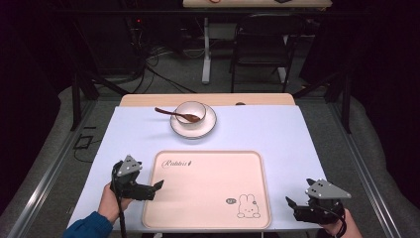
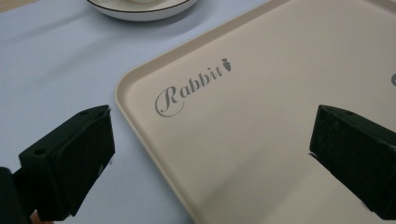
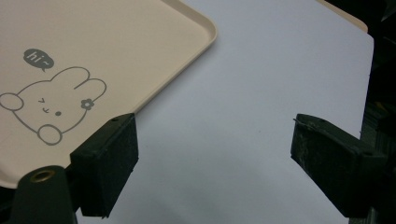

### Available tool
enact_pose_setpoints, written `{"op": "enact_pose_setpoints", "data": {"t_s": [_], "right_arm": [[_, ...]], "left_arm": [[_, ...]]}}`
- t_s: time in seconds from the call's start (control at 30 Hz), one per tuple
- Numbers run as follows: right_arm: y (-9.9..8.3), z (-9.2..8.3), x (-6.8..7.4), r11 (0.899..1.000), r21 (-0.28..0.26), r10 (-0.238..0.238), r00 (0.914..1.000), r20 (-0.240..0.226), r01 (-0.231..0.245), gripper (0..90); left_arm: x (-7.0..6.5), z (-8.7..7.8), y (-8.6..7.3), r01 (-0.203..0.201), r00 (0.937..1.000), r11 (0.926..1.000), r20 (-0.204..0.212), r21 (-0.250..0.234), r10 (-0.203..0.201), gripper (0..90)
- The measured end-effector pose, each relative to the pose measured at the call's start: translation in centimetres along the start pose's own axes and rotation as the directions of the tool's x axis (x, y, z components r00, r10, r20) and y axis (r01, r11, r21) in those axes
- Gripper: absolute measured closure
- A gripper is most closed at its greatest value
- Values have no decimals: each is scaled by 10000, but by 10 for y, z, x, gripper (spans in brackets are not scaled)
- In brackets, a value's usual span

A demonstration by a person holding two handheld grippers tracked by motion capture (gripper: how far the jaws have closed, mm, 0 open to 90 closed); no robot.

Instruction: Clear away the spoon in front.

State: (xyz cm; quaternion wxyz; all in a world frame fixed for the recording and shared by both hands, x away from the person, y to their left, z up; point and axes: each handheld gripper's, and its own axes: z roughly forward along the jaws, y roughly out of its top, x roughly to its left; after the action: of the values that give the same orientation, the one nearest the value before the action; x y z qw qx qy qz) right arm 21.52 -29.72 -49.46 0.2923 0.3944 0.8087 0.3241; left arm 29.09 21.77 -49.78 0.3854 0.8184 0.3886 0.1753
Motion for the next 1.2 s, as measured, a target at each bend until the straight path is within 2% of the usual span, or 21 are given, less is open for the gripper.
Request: {"op": "enact_pose_setpoints", "data": {"t_s": [0.1, 0.27, 0.5, 0.63, 0.7, 0.87, 1.0, 1.2], "right_arm": [[0, -1, 1, 10000, -34, 9, 10000, 51, -9, 143], [2, 1, 1, 10000, -3, 4, 10000, 11, -4, 143], [5, 6, 0, 10000, 44, -72, 9999, -137, 73, 143], [3, 4, -1, 10000, -74, 40, 9999, -114, -41, 143], [3, 4, 0, 10000, -61, -76, 9999, -149, 75, 143], [5, 6, 0, 10000, -3, -57, 9998, -173, 57, 143], [4, 5, 0, 10000, -18, -26, 9999, -147, 26, 142], [2, 2, 0, 9999, -99, 57, 9999, -134, -58, 143]], "left_arm": [[-1, 5, 7, -42, 9999, 9999, -135, -91, 41, 0], [2, 12, 17, 314, 9993, 9993, -209, -221, -319, 0], [4, 20, 24, 333, 9984, 9989, -454, -339, -348, 0], [6, 24, 31, 400, 9973, 9973, -591, -622, -437, 0], [7, 26, 35, 392, 9968, 9965, -670, -742, -442, 0], [8, 33, 44, 481, 9964, 9939, -653, -992, -548, 0], [9, 39, 51, 429, 9971, 9950, -594, -898, -484, 0], [13, 50, 66, 438, 9959, 9924, -732, -1150, -524, 0]]}}
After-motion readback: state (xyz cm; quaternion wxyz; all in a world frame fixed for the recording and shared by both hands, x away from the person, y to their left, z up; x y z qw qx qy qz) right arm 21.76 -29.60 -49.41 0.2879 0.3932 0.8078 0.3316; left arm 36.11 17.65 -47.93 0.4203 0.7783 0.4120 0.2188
